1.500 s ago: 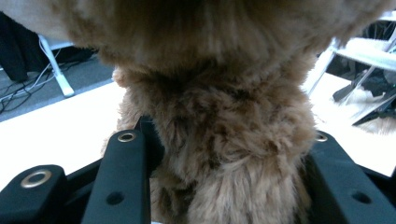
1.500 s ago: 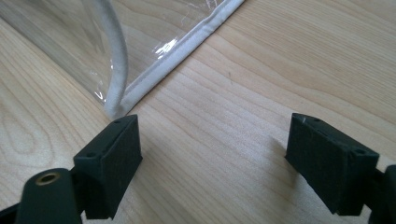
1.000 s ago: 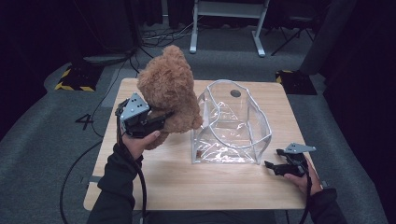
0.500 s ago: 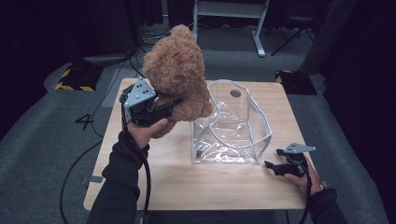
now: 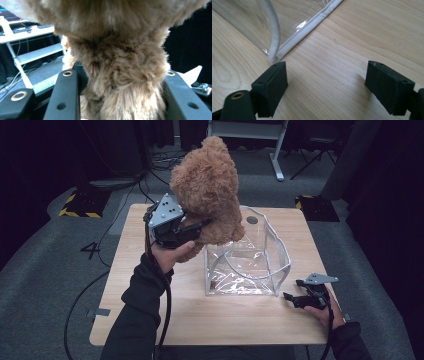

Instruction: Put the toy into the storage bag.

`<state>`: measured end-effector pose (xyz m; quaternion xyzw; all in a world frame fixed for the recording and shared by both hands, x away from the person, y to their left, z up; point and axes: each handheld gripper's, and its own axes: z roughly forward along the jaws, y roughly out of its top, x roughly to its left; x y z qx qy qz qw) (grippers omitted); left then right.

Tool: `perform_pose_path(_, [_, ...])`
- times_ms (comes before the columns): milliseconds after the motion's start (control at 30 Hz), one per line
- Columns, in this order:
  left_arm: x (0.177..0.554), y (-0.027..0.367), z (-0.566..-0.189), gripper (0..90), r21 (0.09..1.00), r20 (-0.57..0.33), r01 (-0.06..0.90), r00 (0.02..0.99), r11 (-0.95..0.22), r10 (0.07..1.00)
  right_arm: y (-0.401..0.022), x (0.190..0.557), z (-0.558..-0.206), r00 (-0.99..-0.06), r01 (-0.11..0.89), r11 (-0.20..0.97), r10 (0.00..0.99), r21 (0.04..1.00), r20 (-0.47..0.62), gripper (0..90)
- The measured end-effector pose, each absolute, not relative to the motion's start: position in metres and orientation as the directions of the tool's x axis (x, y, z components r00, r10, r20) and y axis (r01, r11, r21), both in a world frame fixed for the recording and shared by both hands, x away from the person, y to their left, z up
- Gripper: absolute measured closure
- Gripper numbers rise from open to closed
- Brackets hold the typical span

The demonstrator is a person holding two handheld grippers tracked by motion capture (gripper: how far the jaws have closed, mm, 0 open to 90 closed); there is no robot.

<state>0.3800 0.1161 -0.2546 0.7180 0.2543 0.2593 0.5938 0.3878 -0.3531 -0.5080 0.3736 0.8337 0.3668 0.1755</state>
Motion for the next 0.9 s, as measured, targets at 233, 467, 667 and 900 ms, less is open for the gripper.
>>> perform_pose_path(233, [0.381, 0.099, -0.245, 55.4, 0.985, 0.074, 0.046, 0.757, -0.166, 0.649, -0.353, 0.388, -0.508, -0.660, 0.494, 0.451, 0.751, 0.743, -0.018, 17.8])
perform_pose_path(467, [0.383, 0.079, -0.232, 55.3, 0.982, 0.088, 0.035, 0.778, -0.184, 0.622, -0.353, 0.388, -0.508, -0.660, 0.494, 0.452, 0.751, 0.743, -0.018, 17.8])
perform_pose_path(667, [0.384, 0.059, -0.225, 55.3, 0.981, 0.089, 0.035, 0.795, -0.192, 0.601, -0.353, 0.388, -0.508, -0.660, 0.494, 0.452, 0.751, 0.743, -0.018, 17.9])
perform_pose_path(900, [0.384, 0.039, -0.218, 55.3, 0.976, 0.101, 0.032, 0.810, -0.216, 0.578, -0.353, 0.388, -0.508, -0.660, 0.494, 0.452, 0.751, 0.743, -0.018, 17.8])
